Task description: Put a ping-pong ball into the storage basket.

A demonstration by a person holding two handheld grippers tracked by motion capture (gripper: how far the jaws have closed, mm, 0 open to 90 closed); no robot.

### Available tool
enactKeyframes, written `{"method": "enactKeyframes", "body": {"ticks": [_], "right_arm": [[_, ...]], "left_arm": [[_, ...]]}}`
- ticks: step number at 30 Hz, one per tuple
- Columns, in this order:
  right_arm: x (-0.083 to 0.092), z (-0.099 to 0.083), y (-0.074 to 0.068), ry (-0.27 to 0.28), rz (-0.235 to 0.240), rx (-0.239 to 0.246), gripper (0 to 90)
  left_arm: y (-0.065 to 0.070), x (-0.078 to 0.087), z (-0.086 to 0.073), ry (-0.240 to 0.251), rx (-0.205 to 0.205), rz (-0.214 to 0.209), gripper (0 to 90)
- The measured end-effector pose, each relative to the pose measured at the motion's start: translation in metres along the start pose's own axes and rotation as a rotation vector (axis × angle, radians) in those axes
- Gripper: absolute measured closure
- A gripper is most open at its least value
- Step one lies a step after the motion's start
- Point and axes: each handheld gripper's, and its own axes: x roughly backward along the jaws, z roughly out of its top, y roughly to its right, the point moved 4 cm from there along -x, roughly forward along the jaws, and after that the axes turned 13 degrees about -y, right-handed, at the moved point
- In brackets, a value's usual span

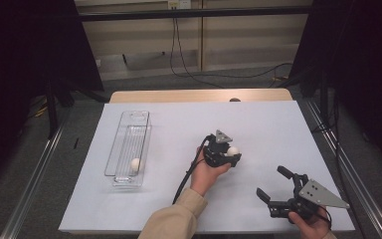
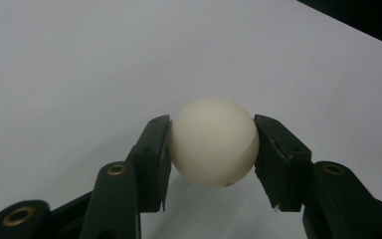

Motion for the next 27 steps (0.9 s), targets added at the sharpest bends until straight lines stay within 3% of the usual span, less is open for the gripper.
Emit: {"method": "enactKeyframes", "body": {"ticks": [27], "right_arm": [[0.000, 0.000, 0.000, -0.001, 0.002, 0.001, 1.8]], "left_arm": [[-0.013, 0.017, -0.004, 0.017, 0.021, 0.021, 51.1]]}}
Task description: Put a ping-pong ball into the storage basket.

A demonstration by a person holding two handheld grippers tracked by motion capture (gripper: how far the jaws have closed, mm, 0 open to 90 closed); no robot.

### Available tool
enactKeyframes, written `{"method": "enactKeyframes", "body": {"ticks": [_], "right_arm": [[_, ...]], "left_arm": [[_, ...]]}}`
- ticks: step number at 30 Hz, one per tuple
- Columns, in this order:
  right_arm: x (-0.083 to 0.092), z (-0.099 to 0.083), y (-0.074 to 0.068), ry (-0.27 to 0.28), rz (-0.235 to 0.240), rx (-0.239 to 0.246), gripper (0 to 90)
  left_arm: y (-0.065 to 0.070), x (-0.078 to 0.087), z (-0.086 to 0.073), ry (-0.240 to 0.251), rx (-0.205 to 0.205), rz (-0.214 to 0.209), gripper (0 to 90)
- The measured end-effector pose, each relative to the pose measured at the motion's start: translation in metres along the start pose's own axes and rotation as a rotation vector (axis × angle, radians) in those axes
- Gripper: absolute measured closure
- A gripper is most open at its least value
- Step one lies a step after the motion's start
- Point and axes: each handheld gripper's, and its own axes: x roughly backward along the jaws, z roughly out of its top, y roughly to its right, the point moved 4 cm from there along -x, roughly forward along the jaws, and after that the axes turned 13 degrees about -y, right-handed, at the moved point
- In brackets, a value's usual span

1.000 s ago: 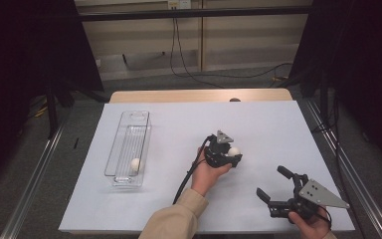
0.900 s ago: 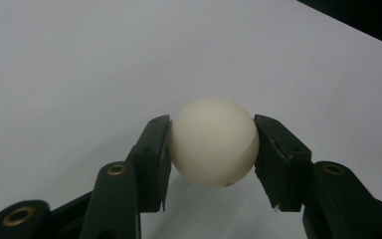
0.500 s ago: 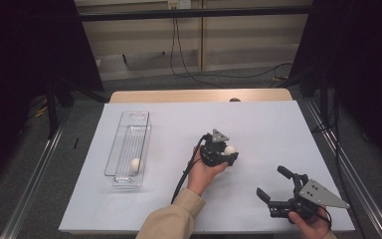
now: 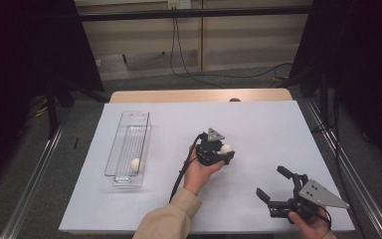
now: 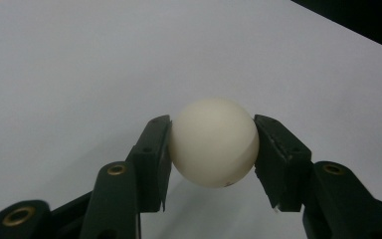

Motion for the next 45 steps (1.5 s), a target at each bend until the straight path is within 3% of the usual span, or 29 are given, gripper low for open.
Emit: {"method": "enactKeyframes", "body": {"ticks": [45], "right_arm": [[0.000, 0.000, 0.000, -0.001, 0.000, -0.004, 1.8]], "left_arm": [[-0.019, 0.021, -0.006, 0.018, 0.027, 0.043, 51.1]]}}
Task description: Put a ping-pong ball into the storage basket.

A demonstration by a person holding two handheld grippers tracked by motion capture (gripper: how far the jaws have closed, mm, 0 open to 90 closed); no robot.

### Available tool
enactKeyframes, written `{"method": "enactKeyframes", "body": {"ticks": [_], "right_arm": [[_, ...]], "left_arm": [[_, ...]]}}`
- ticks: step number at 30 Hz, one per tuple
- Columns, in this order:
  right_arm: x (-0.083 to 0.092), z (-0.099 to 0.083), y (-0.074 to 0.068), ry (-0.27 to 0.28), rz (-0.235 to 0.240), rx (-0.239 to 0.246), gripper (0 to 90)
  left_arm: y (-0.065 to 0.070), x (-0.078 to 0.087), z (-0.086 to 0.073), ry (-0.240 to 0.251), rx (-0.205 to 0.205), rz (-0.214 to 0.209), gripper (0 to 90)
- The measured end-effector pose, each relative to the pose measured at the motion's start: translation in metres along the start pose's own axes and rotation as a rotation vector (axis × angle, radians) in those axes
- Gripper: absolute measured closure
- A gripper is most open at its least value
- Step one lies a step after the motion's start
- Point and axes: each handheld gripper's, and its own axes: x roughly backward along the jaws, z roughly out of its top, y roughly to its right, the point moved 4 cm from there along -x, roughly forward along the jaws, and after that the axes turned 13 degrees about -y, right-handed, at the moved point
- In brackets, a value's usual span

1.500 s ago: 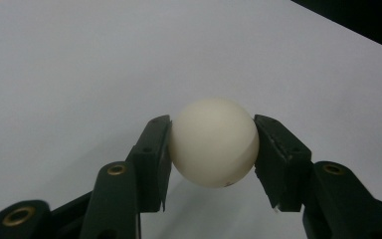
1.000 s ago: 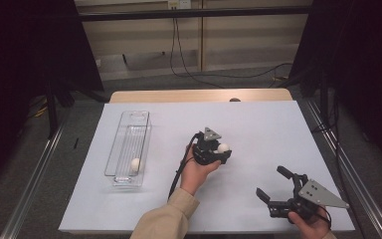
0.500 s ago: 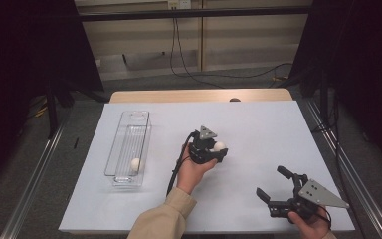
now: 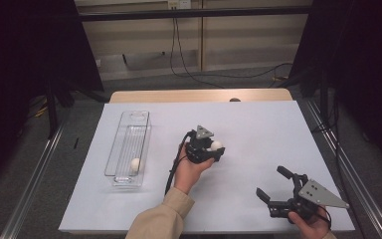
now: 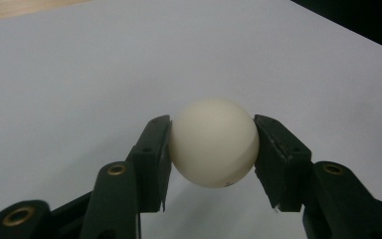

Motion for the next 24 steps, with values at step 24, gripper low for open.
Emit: {"method": "enactKeyframes", "body": {"ticks": [24], "right_arm": [[0.0001, 0.0002, 0.0002, 0.001, -0.001, 0.002, 1.8]], "left_arm": [[-0.0086, 0.0069, -0.0033, 0.004, 0.007, 0.019, 51.1]]}}
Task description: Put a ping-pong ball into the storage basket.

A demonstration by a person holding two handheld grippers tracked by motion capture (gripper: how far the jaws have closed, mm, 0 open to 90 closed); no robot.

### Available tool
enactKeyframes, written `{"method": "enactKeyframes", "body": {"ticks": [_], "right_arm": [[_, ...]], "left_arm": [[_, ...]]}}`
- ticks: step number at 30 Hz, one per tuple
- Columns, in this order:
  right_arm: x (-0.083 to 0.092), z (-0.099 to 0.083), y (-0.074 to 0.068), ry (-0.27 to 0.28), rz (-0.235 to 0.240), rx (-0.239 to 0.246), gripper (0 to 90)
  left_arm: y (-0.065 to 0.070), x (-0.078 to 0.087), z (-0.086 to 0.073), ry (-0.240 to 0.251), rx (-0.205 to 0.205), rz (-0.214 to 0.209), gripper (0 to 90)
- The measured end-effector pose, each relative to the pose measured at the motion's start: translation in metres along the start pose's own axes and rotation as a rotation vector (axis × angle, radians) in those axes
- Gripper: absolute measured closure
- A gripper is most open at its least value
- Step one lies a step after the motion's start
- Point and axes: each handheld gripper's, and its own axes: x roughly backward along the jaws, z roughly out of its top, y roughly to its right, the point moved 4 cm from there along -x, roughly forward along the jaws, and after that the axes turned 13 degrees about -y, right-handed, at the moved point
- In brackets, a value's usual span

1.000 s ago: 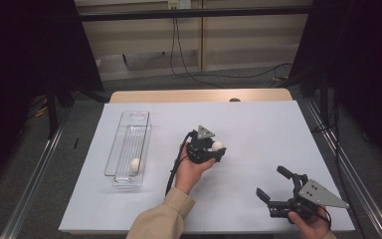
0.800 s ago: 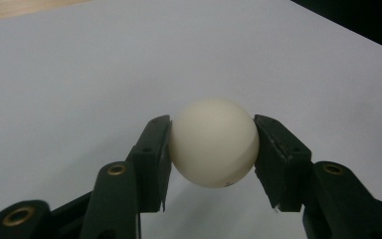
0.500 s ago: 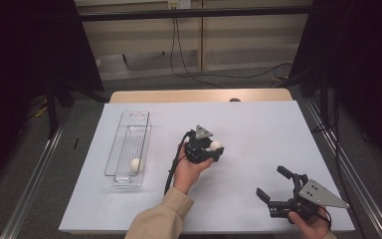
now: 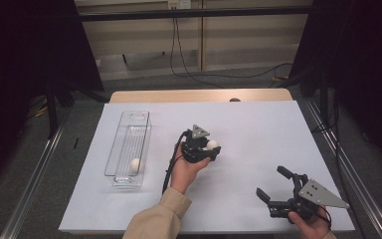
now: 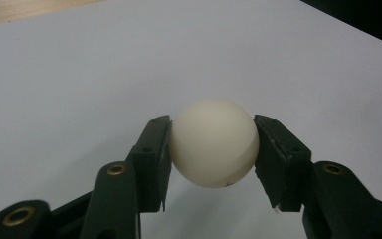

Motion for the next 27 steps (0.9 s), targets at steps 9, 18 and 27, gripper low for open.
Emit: {"method": "enactKeyframes", "body": {"ticks": [9, 18, 27], "right_arm": [[0.0000, 0.0001, 0.0001, 0.001, -0.001, -0.002, 1.8], [0.0000, 0.0000, 0.0001, 0.000, 0.000, -0.002, 1.8], [0.0001, 0.0002, -0.0001, 0.002, 0.000, -0.002, 1.9]], "left_arm": [[-0.0037, 0.0026, -0.0013, 0.000, 0.002, 0.009, 51.1], [-0.0068, 0.0063, -0.0025, 0.005, 0.011, 0.015, 51.1], [-0.0093, 0.0094, -0.0032, 0.013, 0.017, 0.018, 51.1]]}}
